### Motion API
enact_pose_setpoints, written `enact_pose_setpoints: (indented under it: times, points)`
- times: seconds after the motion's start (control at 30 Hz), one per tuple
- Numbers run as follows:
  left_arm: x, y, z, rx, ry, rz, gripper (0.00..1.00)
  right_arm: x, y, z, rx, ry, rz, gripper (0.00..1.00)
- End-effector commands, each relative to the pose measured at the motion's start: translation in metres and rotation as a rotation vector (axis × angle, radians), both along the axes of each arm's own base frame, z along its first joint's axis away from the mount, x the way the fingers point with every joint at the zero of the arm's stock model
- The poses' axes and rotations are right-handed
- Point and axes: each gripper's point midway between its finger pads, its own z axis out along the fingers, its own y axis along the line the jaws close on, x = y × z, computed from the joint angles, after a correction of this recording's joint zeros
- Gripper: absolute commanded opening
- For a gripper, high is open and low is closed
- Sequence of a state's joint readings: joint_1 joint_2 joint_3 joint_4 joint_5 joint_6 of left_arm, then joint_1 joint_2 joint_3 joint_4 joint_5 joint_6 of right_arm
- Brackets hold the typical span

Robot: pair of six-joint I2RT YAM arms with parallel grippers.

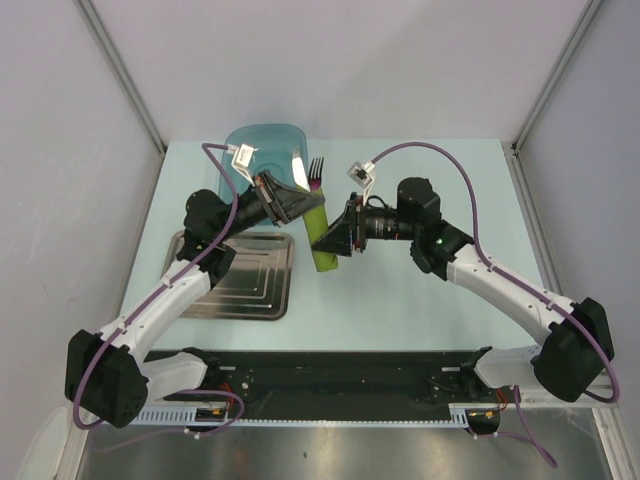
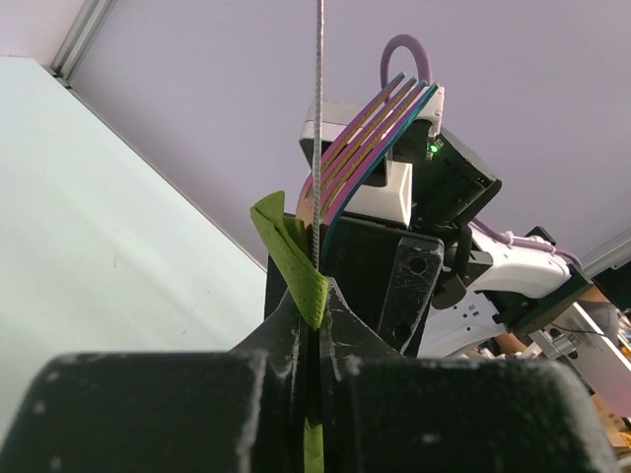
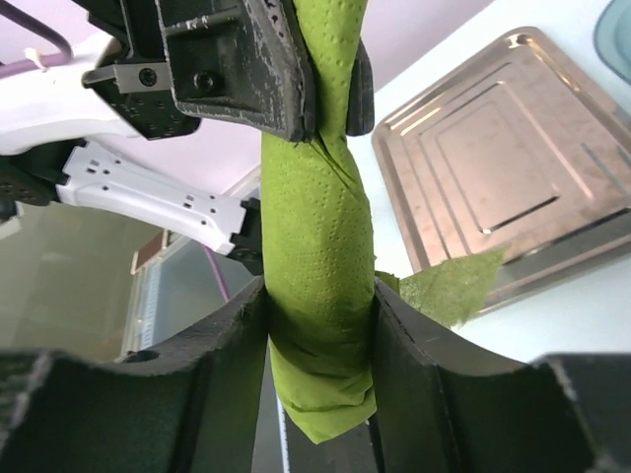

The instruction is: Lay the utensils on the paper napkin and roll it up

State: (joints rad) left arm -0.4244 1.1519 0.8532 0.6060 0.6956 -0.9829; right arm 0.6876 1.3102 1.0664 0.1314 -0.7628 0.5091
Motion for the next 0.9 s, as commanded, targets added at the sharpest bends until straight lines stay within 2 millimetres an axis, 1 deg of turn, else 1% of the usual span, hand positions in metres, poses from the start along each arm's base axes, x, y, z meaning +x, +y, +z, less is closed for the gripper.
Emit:
enact_pose_setpoints:
  times: [0.0, 0.07, 0.17, 0.27, 0.37, 0.43, 0.47, 0.5, 0.57, 0.6, 0.67, 0.7, 0.73, 0.8, 0.87]
  points:
    - [-0.003, 0.008, 0.039, -0.072, -0.110, 0.022, 0.00, -0.019, 0.003, 0.021, 0.076, 0.002, 0.077, 0.46]
    - [-0.001, 0.008, 0.039, -0.073, -0.108, 0.028, 0.00, -0.020, 0.004, 0.024, 0.090, 0.014, 0.083, 0.43]
    - [-0.001, 0.008, 0.038, -0.071, -0.107, 0.028, 0.00, -0.019, 0.005, 0.033, 0.114, 0.008, 0.087, 0.25]
    - [-0.001, 0.009, 0.037, -0.067, -0.106, 0.030, 0.00, -0.018, 0.008, 0.037, 0.127, 0.018, 0.092, 0.17]
    - [0.000, 0.009, 0.033, -0.063, -0.092, 0.037, 0.00, -0.017, 0.009, 0.043, 0.139, 0.012, 0.091, 0.00]
    - [0.000, 0.010, 0.031, -0.059, -0.089, 0.040, 0.00, -0.014, 0.008, 0.048, 0.148, 0.001, 0.080, 0.00]
    - [-0.001, 0.011, 0.029, -0.052, -0.078, 0.040, 0.03, -0.013, 0.008, 0.050, 0.149, -0.002, 0.075, 0.00]
    - [0.000, 0.012, 0.026, -0.046, -0.064, 0.043, 0.17, -0.009, 0.007, 0.052, 0.150, -0.010, 0.060, 0.00]
    - [0.001, 0.016, 0.015, -0.028, -0.036, 0.051, 0.32, -0.005, 0.006, 0.055, 0.155, -0.016, 0.047, 0.00]
    - [0.004, 0.020, 0.012, -0.022, -0.025, 0.062, 0.43, -0.003, 0.005, 0.059, 0.161, -0.030, 0.035, 0.00]
    - [0.008, 0.025, -0.002, 0.006, 0.027, 0.082, 0.54, 0.001, 0.005, 0.061, 0.162, -0.041, 0.024, 0.00]
    - [0.010, 0.030, -0.004, 0.011, 0.040, 0.097, 0.60, 0.002, 0.004, 0.063, 0.164, -0.052, 0.021, 0.00]
    - [0.008, 0.030, -0.009, 0.021, 0.059, 0.081, 0.62, 0.004, 0.004, 0.063, 0.165, -0.052, 0.015, 0.00]
    - [0.003, 0.032, -0.007, 0.016, 0.045, 0.064, 0.69, 0.008, 0.002, 0.066, 0.173, -0.058, 0.001, 0.00]
    - [0.001, 0.032, -0.009, 0.021, 0.055, 0.063, 0.73, 0.011, 0.002, 0.070, 0.187, -0.063, -0.006, 0.00]
